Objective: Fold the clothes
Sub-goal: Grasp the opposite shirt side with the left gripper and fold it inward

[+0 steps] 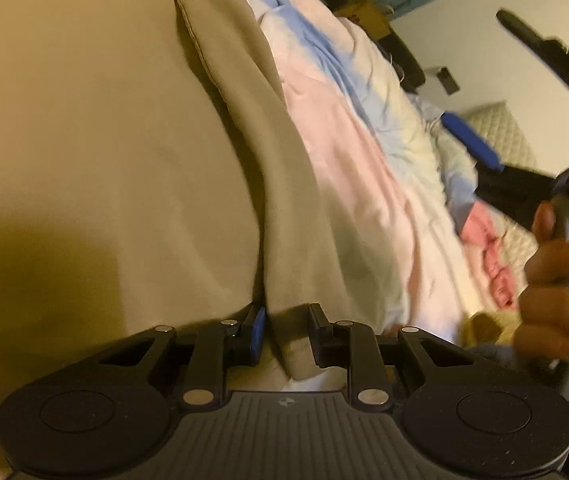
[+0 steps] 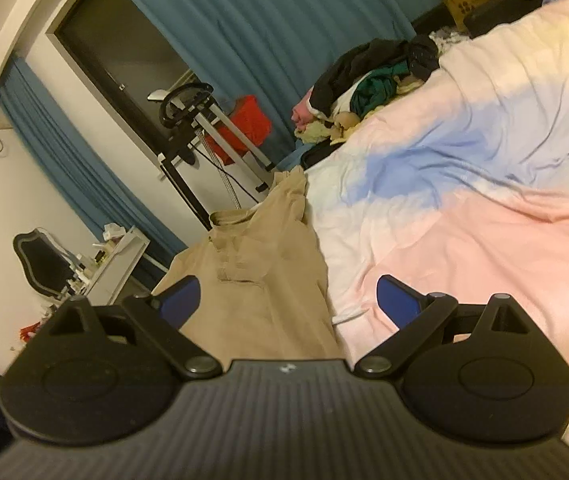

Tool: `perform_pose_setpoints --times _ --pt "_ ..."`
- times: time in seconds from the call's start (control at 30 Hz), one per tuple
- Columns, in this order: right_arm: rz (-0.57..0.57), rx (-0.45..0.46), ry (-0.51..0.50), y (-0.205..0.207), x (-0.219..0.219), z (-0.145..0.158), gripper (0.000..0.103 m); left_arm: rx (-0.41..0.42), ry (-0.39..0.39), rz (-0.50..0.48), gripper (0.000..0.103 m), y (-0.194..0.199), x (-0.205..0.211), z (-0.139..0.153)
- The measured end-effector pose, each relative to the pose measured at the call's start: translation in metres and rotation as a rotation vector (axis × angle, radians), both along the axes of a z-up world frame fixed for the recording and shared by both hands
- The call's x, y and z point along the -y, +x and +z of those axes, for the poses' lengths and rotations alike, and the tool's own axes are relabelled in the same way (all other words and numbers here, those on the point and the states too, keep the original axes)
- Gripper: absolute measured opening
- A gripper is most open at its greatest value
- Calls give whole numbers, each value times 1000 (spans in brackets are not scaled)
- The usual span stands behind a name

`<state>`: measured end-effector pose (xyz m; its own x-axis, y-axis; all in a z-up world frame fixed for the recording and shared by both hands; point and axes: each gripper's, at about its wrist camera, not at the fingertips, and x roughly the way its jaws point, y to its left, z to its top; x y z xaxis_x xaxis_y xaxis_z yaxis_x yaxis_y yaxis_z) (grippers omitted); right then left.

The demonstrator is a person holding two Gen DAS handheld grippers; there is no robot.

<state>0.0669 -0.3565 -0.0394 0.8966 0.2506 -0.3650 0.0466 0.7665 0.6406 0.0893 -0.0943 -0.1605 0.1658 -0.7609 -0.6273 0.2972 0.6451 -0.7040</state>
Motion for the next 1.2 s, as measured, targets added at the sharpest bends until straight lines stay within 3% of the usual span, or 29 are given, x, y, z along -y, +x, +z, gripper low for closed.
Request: perform_pose_setpoints --times 0.07,0.3,0.8,0.9,0.93,1.0,1.2 --pt "5 -13 -4 4 -2 -2 96 24 -1 7 7 0 -4 4" --pt "-4 -33 -6 4 -1 -5 96 21 -77 46 2 -12 -46 46" --pt "14 -30 -122 1 -20 1 96 -19 197 123 3 -6 -98 52" --pt "35 -8 -188 2 -30 8 96 -21 228 153 25 2 -106 55" --pt "43 -2 -211 5 -34 11 96 -17 218 176 42 11 -108 58" --pt "54 11 -248 15 -41 20 96 -8 197 222 57 29 -112 63" --pt "24 71 -213 51 -40 40 96 23 141 372 65 91 -123 73"
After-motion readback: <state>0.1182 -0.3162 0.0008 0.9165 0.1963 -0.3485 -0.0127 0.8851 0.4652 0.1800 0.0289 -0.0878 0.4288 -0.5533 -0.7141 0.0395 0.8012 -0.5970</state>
